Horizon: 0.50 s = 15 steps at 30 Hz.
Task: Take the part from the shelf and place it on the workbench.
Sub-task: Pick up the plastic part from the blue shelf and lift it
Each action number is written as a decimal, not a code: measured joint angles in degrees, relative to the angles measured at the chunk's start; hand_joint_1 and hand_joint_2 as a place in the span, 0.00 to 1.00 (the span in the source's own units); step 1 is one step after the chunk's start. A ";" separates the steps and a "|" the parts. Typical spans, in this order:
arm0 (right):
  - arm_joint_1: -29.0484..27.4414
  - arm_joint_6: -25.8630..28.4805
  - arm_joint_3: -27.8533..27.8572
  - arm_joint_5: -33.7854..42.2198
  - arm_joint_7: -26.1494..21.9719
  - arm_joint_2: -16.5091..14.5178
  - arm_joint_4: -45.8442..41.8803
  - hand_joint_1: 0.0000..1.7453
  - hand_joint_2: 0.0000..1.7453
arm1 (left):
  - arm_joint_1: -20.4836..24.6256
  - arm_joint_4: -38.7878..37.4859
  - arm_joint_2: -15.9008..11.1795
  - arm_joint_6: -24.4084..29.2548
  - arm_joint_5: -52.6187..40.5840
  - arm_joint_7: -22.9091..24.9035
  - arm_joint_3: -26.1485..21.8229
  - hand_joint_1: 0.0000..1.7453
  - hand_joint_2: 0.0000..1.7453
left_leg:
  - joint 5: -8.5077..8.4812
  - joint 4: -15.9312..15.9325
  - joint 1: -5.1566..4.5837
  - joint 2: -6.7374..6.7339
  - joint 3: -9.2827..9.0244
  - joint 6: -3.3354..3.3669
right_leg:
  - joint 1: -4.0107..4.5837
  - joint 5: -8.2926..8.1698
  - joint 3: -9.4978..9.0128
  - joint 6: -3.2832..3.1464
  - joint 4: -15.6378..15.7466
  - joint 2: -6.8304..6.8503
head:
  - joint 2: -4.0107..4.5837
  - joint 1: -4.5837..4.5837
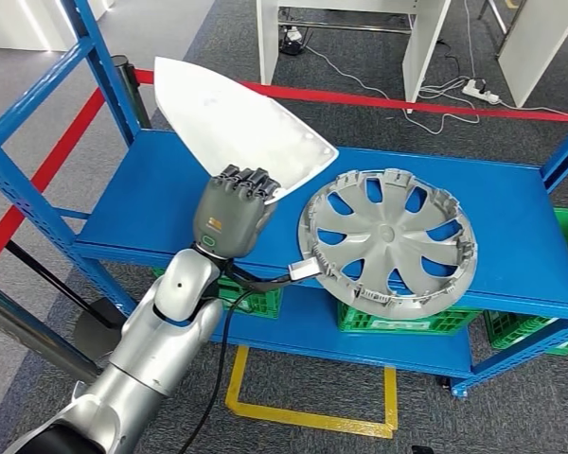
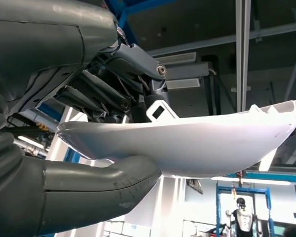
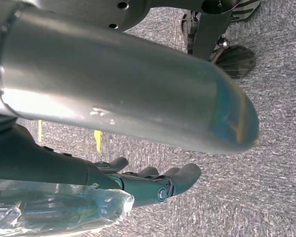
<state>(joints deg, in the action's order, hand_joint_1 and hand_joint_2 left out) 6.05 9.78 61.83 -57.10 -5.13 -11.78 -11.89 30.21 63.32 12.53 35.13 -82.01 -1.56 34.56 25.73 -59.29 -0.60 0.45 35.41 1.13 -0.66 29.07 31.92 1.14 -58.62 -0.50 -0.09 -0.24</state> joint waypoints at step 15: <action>-0.06 0.10 0.00 -0.15 -0.01 0.00 0.00 0.00 0.00 | -1.02 -1.92 -0.38 0.89 -0.76 -0.64 0.02 1.00 1.00 | 0.01 0.00 0.00 0.00 0.00 0.01 | 0.00 0.01 0.01 0.01 0.00 0.00 | 0.00 0.01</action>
<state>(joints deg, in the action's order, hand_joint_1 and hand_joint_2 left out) 5.99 9.88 61.83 -57.24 -5.14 -11.78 -11.89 29.19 61.40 12.16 36.02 -82.77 -2.21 34.58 25.74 -59.29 -0.60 0.45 35.41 1.14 -0.66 29.08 31.93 1.15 -58.61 -0.50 -0.09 -0.23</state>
